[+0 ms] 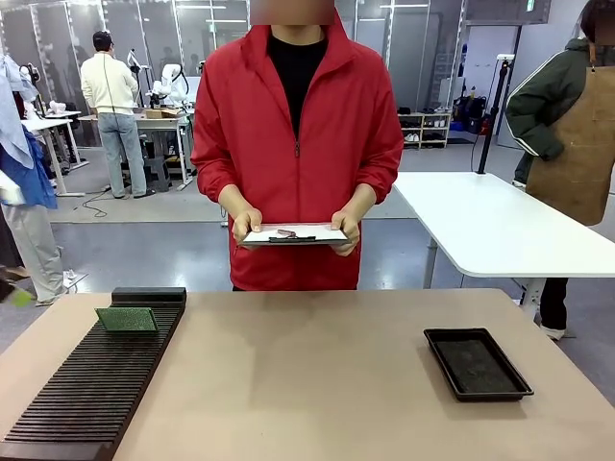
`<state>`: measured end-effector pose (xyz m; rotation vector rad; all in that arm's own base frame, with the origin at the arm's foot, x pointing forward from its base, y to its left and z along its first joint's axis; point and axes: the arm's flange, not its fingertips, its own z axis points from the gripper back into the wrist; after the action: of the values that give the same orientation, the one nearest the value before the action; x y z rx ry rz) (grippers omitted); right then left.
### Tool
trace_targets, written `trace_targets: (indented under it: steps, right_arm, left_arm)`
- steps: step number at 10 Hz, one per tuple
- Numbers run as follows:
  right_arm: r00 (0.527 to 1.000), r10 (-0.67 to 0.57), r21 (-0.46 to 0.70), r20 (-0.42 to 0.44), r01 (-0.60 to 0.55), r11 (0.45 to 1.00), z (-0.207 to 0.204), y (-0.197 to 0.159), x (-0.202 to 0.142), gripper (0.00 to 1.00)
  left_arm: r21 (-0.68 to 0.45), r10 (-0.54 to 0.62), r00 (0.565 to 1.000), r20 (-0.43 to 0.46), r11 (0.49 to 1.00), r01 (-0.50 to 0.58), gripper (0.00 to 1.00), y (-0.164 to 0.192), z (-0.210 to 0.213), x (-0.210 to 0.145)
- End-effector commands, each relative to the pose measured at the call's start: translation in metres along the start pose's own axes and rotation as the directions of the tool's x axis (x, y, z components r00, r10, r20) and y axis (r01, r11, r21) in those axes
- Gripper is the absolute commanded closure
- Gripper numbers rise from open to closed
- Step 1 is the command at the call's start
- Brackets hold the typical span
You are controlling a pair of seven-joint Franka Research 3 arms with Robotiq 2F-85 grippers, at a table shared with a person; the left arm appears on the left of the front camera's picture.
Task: Inspect the PCB.
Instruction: Pick up the Blank PCB and present it to the human.
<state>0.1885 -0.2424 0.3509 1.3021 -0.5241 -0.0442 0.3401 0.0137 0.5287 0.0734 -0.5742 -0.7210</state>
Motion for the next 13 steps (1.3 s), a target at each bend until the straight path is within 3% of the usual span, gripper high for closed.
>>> trace_targets:
  steps: [1,4,10,11,13]
  right_arm:
    - [1.0,0.01,0.008,0.008,-0.01,1.0,0.002,0.002,0.0,0.0]
    - [1.0,0.01,0.008,0.008,-0.01,1.0,0.002,0.002,0.0,0.0]
    - [1.0,0.01,0.008,0.008,-0.01,1.0,0.002,0.002,0.0,0.0]
    - [1.0,0.01,0.008,0.008,-0.01,1.0,0.002,0.002,0.0,0.0]
    - [1.0,0.01,0.008,0.008,-0.01,1.0,0.002,0.002,0.0,0.0]
  left_arm:
    - [0.123,-0.079,0.992,-0.1,0.988,0.091,0.0,-0.013,-0.043,0.012]
    - [0.108,-0.13,0.983,-0.132,0.984,0.144,0.0,-0.026,-0.068,0.029]
    - [0.083,-0.15,0.981,-0.121,0.984,0.161,0.0,-0.028,-0.067,0.036]
    - [0.059,-0.258,0.954,-0.15,0.961,0.269,0.0,-0.021,-0.072,0.037]
    - [-0.032,-0.435,0.894,-0.103,0.9,0.434,0.0,0.005,-0.089,0.044]
